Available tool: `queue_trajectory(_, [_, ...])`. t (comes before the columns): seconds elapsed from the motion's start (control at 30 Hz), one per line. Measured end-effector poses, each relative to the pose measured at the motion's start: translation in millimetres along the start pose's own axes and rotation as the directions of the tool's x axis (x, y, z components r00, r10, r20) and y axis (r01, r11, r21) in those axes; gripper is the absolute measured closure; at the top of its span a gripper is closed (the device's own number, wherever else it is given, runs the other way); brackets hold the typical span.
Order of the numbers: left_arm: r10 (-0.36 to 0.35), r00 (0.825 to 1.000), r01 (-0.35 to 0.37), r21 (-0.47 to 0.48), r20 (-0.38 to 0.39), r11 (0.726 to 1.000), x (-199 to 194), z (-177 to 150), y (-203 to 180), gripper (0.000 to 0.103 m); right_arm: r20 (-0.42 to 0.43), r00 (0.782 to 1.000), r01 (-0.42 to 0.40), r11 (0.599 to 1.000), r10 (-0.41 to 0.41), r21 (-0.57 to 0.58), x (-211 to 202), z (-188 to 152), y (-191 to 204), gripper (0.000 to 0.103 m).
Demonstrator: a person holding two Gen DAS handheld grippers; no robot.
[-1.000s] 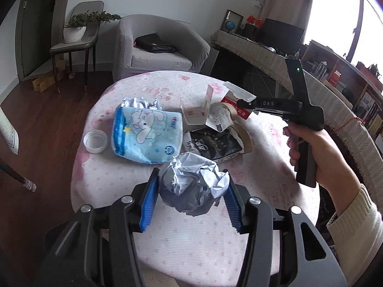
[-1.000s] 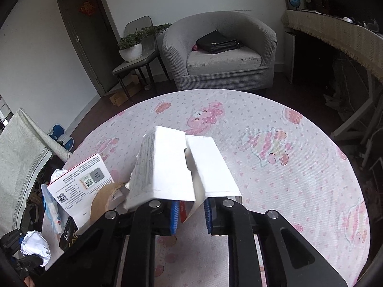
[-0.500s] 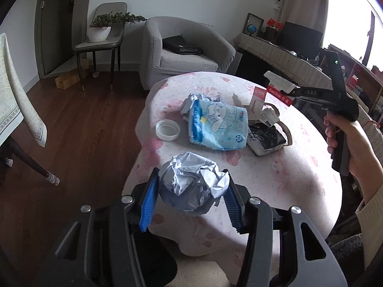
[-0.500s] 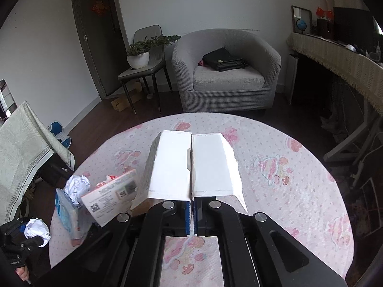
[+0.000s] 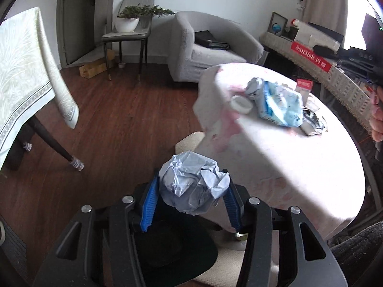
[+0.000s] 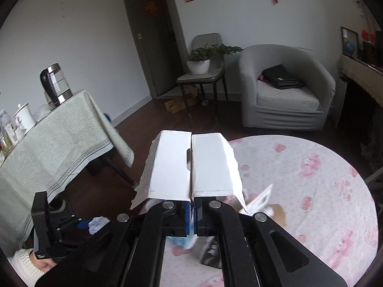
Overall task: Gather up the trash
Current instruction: 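Carry the foil ball and paper box down over the green wastebasket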
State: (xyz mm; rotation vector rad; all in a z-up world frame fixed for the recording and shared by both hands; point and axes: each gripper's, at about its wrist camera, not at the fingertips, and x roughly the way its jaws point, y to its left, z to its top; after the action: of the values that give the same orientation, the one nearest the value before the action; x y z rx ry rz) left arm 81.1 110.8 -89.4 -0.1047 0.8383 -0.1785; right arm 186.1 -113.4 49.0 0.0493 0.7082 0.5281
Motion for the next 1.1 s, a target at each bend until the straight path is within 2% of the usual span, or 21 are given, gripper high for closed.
queue_trajectory(0.13, [0.042,0.997,-0.043,-0.015,-0.061,0.999,9,-12,20,0.051,-0.044,0.997,-0.066,0.996,0.063,-0.061,21,1,47,0.101])
queue_trajectory(0.3, [0.089,0.983,-0.092,-0.012,-0.161,0.996,31,-38,51,0.051,-0.102,0.986,-0.146,0.983,0.135,-0.111,42,-6,96,0.101])
queue_trajectory(0.5, [0.108,0.954,-0.112,0.001,-0.280,0.994,53,-68,70,0.050,-0.174,0.967,-0.209,0.967,0.183,-0.143,69,-19,142,0.101])
queue_trajectory(0.67, [0.096,0.925,-0.107,-0.009,-0.367,0.994,66,-86,82,0.047,-0.236,0.952,-0.238,0.957,0.197,-0.163,91,-28,168,0.101])
queue_trajectory(0.77, [0.098,0.912,-0.110,-0.008,-0.398,0.994,70,-97,90,0.041,-0.280,0.939,-0.251,0.953,0.197,-0.172,105,-37,179,0.101])
queue_trajectory(0.83, [0.095,0.911,-0.110,-0.012,-0.401,0.994,71,-100,94,0.034,-0.309,0.931,-0.255,0.951,0.192,-0.176,116,-42,186,0.101])
queue_trajectory(0.97, [0.089,0.912,-0.105,-0.018,-0.401,0.994,65,-103,102,0.033,-0.353,0.917,-0.260,0.948,0.183,-0.183,135,-52,196,0.101])
queue_trajectory(1.1, [0.089,0.931,-0.109,-0.037,-0.354,0.993,52,-99,114,0.034,-0.399,0.903,-0.253,0.947,0.159,-0.196,154,-64,204,0.101])
